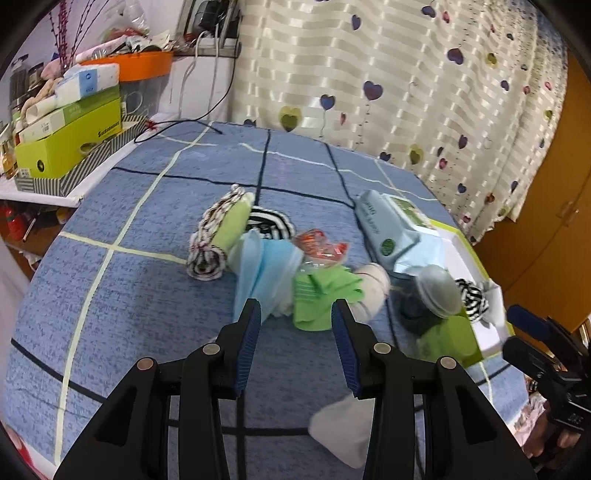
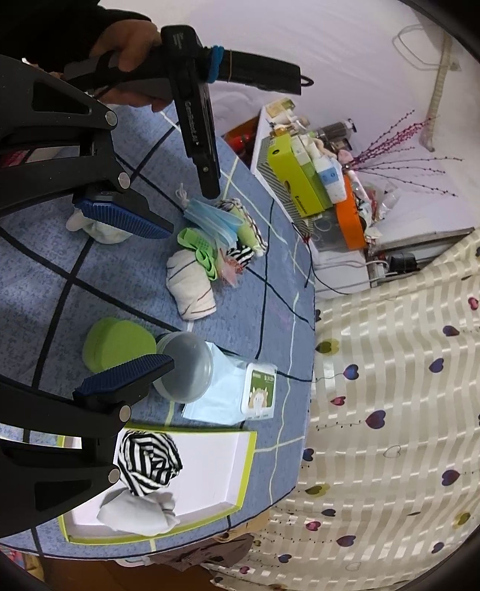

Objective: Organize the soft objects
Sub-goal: 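Move both grippers back from the box toward the pile of soft items, then grasp the blue face masks with the left gripper while the right grasps a white sock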

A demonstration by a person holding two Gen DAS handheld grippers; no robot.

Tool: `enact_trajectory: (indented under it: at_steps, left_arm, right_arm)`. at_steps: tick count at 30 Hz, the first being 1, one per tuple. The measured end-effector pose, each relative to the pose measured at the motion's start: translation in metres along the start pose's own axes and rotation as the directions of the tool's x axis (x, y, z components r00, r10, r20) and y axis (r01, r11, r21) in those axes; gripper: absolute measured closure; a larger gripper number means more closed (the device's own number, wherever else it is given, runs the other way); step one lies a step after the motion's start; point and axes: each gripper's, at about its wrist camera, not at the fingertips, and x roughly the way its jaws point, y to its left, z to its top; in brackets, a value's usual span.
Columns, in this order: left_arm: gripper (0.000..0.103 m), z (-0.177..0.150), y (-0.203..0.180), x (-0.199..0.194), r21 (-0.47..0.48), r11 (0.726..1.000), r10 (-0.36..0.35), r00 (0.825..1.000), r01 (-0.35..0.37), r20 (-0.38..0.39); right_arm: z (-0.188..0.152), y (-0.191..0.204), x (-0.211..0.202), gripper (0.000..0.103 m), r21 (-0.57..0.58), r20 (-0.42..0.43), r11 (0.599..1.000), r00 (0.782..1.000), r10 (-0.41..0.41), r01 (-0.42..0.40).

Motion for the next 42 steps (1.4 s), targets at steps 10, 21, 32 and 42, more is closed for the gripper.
enact_trajectory:
  at_steps: [10, 21, 32, 42]
  left_arm:
    - [0.062, 0.007, 0.021, 0.047, 0.019, 0.999, 0.03, 0.997, -0.028, -0.078]
    - [0.062, 0.007, 0.028, 0.075, 0.002, 1.0, 0.006, 0.993, -0.006, -0.12]
    - [0.085, 0.001, 0.029, 0.067, -0.006, 0.999, -0.04, 0.994, 0.04, -0.098]
    - [0.086, -0.003, 0.025, 0.042, 0.005, 0.999, -0.053, 0.997, 0.053, -0.058]
  right_arm:
    - [0.004, 0.013, 0.022, 0.038, -0.034, -0.046, 0.999, 0.998, 0.037, -0.038]
    - [-0.017, 0.041, 0.059, 0.038, -0.077, -0.182, 0.985, 0.974, 0.138, -0.154]
    - [-0.037, 0.051, 0.087, 0.038, -0.065, -0.291, 0.971, 0.935, 0.201, -0.229]
    - [-0.042, 0.063, 0.092, 0.074, -0.11, -0.308, 0.965, 0.931, 0.195, -0.238]
